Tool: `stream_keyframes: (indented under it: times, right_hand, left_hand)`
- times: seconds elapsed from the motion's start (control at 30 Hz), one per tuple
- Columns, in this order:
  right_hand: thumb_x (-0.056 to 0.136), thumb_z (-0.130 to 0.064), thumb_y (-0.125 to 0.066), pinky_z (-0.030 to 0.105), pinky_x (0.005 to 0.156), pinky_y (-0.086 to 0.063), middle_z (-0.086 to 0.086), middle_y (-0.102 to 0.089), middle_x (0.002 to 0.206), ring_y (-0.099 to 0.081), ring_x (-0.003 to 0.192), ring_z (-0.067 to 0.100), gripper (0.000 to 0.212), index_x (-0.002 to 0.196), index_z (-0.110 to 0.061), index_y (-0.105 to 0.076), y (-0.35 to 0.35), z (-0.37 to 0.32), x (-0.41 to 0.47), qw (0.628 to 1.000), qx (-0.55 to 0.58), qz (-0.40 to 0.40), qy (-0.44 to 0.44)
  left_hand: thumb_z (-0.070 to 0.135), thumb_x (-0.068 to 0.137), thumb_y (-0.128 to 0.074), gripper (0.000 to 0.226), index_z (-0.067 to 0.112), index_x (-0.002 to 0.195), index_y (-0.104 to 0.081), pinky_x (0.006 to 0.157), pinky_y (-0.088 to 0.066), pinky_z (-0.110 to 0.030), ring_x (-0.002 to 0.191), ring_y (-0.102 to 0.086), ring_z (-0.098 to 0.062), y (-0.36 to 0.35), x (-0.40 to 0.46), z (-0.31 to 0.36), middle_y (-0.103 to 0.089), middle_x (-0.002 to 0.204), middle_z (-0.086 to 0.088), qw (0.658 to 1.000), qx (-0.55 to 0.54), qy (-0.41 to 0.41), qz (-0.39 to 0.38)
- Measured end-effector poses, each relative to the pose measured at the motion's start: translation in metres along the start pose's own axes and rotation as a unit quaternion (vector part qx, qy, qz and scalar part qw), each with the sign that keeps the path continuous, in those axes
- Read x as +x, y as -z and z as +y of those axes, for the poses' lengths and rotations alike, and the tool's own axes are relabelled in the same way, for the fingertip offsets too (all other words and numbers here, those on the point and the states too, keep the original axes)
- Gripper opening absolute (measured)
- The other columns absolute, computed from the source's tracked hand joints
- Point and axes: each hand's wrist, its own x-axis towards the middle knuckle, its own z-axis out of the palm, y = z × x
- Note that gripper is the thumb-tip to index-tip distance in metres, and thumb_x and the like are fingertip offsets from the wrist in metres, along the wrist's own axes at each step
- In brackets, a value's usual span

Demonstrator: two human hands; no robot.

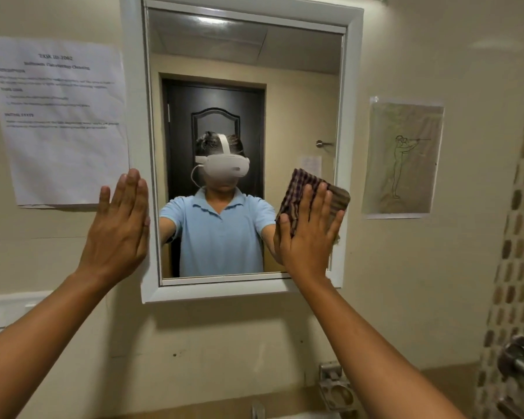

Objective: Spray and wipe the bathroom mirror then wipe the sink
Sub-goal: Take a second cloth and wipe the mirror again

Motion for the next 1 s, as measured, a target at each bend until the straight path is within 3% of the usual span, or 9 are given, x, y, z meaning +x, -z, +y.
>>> stream_keyframes:
  times: [0.17, 0.47, 0.57, 0.73, 1.0]
  right_hand:
    - [0.101, -0.05, -0.021, 0.059, 0.119, 0.001, 0.011, 0.008, 0.164, 0.008, 0.151, 0.029, 0.071, 0.155, -0.014, 0.005, -0.011, -0.039, -0.031, 0.999, 0.018, -0.024, -0.041]
    - [0.098, -0.049, -0.033, 0.056, 0.119, 0.0, 0.013, 0.006, 0.163, 0.009, 0.151, 0.028, 0.075, 0.156, -0.015, 0.0, -0.016, -0.158, -0.022, 0.992, 0.029, -0.056, 0.109]
    - [0.099, -0.046, -0.03, 0.055, 0.12, 0.001, 0.012, 0.006, 0.164, 0.011, 0.151, 0.026, 0.072, 0.156, -0.015, 0.0, -0.017, -0.177, -0.029, 0.984, 0.037, -0.074, 0.16]
    - [0.099, -0.036, -0.04, 0.055, 0.119, -0.009, 0.01, 0.002, 0.164, 0.007, 0.151, 0.024, 0.07, 0.156, -0.016, -0.005, -0.027, -0.169, -0.069, 0.966, 0.041, -0.093, 0.236]
    - [0.1, -0.041, -0.038, 0.05, 0.121, -0.001, 0.007, -0.005, 0.164, -0.001, 0.152, 0.021, 0.064, 0.156, -0.019, -0.015, -0.027, -0.109, -0.086, 0.953, 0.001, -0.092, 0.29]
  left_hand:
    - [0.022, 0.1, -0.025, 0.063, -0.001, 0.155, -0.004, 0.121, -0.012, -0.055, 0.152, -0.004, -0.034, -0.001, -0.005, 0.001, -0.001, 0.164, -0.02, 1.0, 0.002, -0.003, -0.018]
    - [0.018, 0.1, -0.031, 0.063, -0.003, 0.154, -0.007, 0.123, -0.009, -0.052, 0.152, -0.003, -0.032, -0.001, -0.018, -0.002, -0.001, 0.163, -0.021, 1.0, 0.01, -0.015, -0.026]
    - [0.018, 0.101, -0.029, 0.062, -0.003, 0.154, -0.006, 0.122, -0.01, -0.053, 0.152, -0.003, -0.033, -0.003, -0.026, -0.002, 0.0, 0.163, -0.022, 1.0, 0.0, -0.012, -0.029]
    - [0.016, 0.1, -0.03, 0.062, -0.004, 0.154, -0.007, 0.122, -0.011, -0.054, 0.152, -0.004, -0.034, -0.004, -0.032, -0.002, -0.002, 0.163, -0.023, 0.999, -0.017, -0.01, -0.025]
    - [0.019, 0.1, -0.028, 0.064, -0.001, 0.155, -0.004, 0.123, -0.006, -0.052, 0.152, -0.001, -0.033, -0.007, -0.035, 0.003, 0.0, 0.164, -0.021, 1.0, -0.018, 0.005, -0.02]
